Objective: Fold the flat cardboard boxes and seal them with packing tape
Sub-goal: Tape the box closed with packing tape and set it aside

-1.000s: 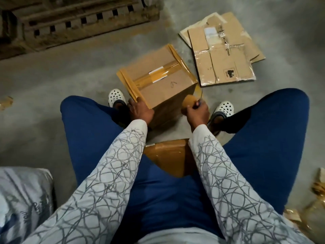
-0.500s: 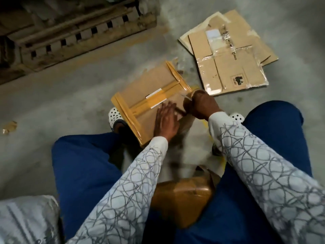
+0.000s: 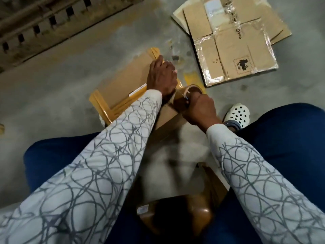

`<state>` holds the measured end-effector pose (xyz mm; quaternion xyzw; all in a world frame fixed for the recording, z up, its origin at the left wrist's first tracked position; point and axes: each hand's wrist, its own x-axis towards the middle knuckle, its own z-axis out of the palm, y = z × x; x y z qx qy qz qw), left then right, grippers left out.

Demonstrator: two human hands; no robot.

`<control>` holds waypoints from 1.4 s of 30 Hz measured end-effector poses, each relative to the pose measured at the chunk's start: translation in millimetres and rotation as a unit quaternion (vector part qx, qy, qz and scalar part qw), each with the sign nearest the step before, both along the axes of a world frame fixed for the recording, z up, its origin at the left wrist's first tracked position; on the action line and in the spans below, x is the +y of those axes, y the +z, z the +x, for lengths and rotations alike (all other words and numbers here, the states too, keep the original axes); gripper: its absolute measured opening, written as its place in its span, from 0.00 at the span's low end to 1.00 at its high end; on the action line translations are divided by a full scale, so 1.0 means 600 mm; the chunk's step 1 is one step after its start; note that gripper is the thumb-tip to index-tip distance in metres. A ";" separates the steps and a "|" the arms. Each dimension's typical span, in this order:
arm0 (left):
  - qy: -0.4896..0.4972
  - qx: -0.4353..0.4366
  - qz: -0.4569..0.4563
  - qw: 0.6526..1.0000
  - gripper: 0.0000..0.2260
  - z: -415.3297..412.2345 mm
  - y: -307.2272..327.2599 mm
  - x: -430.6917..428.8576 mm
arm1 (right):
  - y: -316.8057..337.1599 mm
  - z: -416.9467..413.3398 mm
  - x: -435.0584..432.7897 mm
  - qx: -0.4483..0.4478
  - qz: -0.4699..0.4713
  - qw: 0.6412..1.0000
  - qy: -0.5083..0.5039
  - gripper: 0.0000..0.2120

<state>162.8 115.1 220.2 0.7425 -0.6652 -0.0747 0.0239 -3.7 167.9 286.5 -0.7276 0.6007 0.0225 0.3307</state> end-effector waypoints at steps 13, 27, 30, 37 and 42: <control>0.343 0.275 -0.195 0.877 0.18 0.078 0.104 0.176 | 0.054 -0.023 0.033 -0.102 0.016 0.986 -0.128 0.08; 0.589 0.534 -0.087 0.600 0.14 0.159 0.070 0.393 | 0.138 0.059 -0.057 -0.166 0.020 0.979 -0.118 0.21; 0.569 0.523 -0.110 0.625 0.18 0.172 0.062 0.366 | 0.123 0.062 -0.077 -0.121 0.052 0.988 -0.087 0.12; 0.512 0.387 -0.078 0.763 0.25 0.186 0.003 0.312 | 0.060 0.101 -0.115 -0.150 0.166 0.968 -0.109 0.06; 0.584 0.347 -0.083 0.729 0.25 0.156 0.003 0.279 | 0.035 0.131 -0.110 -0.127 0.154 0.973 -0.119 0.08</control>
